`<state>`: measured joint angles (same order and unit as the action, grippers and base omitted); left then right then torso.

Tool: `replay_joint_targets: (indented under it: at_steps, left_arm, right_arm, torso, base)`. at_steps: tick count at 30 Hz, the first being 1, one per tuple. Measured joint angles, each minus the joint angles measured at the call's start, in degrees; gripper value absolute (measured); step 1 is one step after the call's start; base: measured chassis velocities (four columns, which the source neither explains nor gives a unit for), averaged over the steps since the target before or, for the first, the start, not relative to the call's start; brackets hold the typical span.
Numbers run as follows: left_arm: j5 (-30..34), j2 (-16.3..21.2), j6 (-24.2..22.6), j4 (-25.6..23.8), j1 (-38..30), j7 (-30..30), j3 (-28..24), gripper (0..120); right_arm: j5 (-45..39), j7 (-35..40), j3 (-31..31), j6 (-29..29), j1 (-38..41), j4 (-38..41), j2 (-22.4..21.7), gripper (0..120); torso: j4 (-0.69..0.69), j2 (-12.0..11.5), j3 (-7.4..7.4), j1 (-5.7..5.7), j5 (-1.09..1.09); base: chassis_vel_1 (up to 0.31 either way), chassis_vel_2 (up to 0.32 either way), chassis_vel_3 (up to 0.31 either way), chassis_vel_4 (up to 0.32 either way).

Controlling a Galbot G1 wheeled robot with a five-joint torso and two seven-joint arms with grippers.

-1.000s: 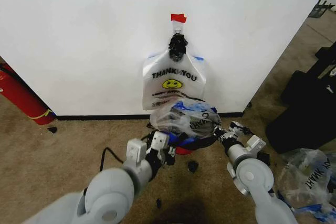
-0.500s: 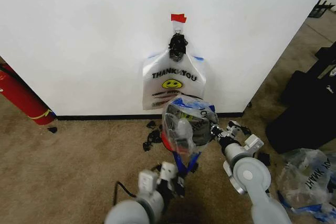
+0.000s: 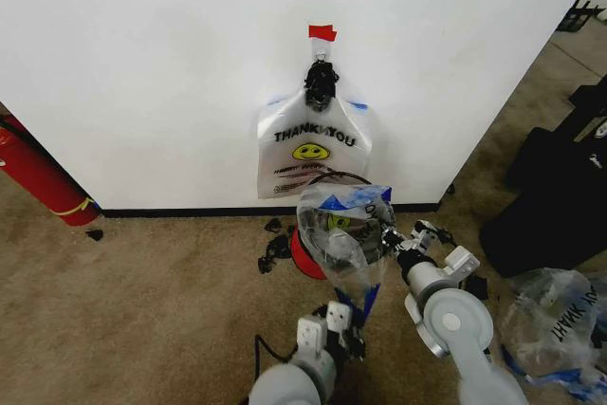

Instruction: Pick up the garbage bag from the wall and place it over the trash bin.

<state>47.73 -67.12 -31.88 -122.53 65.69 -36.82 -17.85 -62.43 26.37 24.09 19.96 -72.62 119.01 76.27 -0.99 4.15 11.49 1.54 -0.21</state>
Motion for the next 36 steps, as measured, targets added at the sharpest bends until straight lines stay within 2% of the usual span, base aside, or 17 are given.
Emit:
replay_joint_targets:
  at_steps: [1,7,8,10,15,18,20,22,28,31,33,34,36]
  left_arm:
    - [-0.1,0.2,-0.2,-0.3,-0.2,-0.1,0.2,0]
    - [-2.2,1.7,-4.2,-1.5,2.3,-4.0,1.0,25]
    - [-2.2,1.7,-4.2,-1.5,2.3,-4.0,1.0,25]
    - [-2.0,4.3,-4.5,-3.9,3.3,-4.0,2.3,33]
    - [-0.7,9.1,-4.5,-8.9,3.7,-1.6,6.1,51]
    - [-0.2,11.5,-4.5,-10.9,4.9,0.0,8.7,65]
    - [-0.1,11.8,-4.6,-11.1,5.2,0.1,9.1,67]
    - [0.3,12.7,-4.8,-12.1,6.5,0.4,11.1,78]
    - [0.8,13.7,-3.2,-15.4,6.8,2.0,14.9,96]
    - [-4.3,16.3,0.3,-17.1,4.7,7.7,17.1,100]
    - [-10.7,18.6,4.0,-16.9,1.9,12.5,17.4,100]
    - [-10.7,18.6,4.0,-16.9,1.9,12.5,17.4,100]
    - [-16.0,20.1,7.4,-16.0,-1.0,16.4,17.2,100]
  right_arm:
    - [0.0,0.0,0.0,0.0,0.0,-0.1,0.0,0]
    - [0.0,-0.1,0.0,0.0,1.4,-1.1,-0.2,0]
    - [0.0,-0.1,0.0,0.0,1.4,-1.1,-0.2,0]
    - [0.1,-0.1,0.1,-0.1,1.6,-1.4,-0.6,0]
    - [-0.4,-0.3,1.4,-0.2,1.9,-2.9,-2.3,0]
    - [-1.0,-0.5,2.0,-0.2,2.3,-3.4,-2.7,0]
    - [-1.0,-0.5,2.0,-0.2,2.4,-3.5,-2.7,0]
    - [-1.2,-0.6,2.0,-0.2,2.6,-3.6,-2.9,0]
    - [-0.4,-0.8,1.5,-0.2,2.2,-3.4,-3.0,0]
    - [1.3,-1.0,0.8,-0.1,1.2,-2.2,-2.7,0]
    - [1.4,-0.3,0.5,1.4,0.9,-1.2,-2.6,0]
    - [1.4,-0.3,0.5,1.4,0.9,-1.2,-2.6,0]
    - [2.3,0.5,0.3,2.9,0.8,-0.9,-2.6,0]
  torso:
    - [0.00,0.0,0.00,0.00,0.00]
    - [0.01,0.0,0.00,0.00,-0.01]
    - [0.01,0.0,0.00,0.00,-0.01]
    - [0.02,0.0,0.00,0.00,-0.01]
    - [-0.02,0.0,0.00,0.00,-0.01]
    - [0.01,0.0,0.00,0.00,-0.01]
    - [0.01,0.0,0.00,0.00,-0.01]
    - [0.01,0.0,0.00,0.00,-0.01]
    - [0.01,0.0,0.00,0.00,-0.02]
    - [0.00,0.0,0.00,0.00,-0.02]
    - [0.00,0.0,0.00,0.00,-0.02]
    - [0.00,0.0,0.00,0.00,-0.02]
    - [0.01,0.0,0.00,0.00,-0.02]
  base:
    - [0.000,0.000,0.000,0.000]
    - [0.000,0.000,0.000,0.000]
    - [0.000,0.000,0.000,0.000]
    - [0.000,0.000,0.000,0.000]
    - [0.000,0.000,0.000,0.000]
    - [0.000,0.000,0.000,0.000]
    - [0.000,0.000,0.000,0.000]
    - [0.000,0.000,0.000,0.000]
    - [0.000,0.000,0.000,0.000]
    - [0.000,0.000,0.000,0.000]
    - [0.000,0.000,0.000,0.000]
    - [0.000,0.000,0.000,0.000]
    - [0.000,0.000,0.000,0.000]
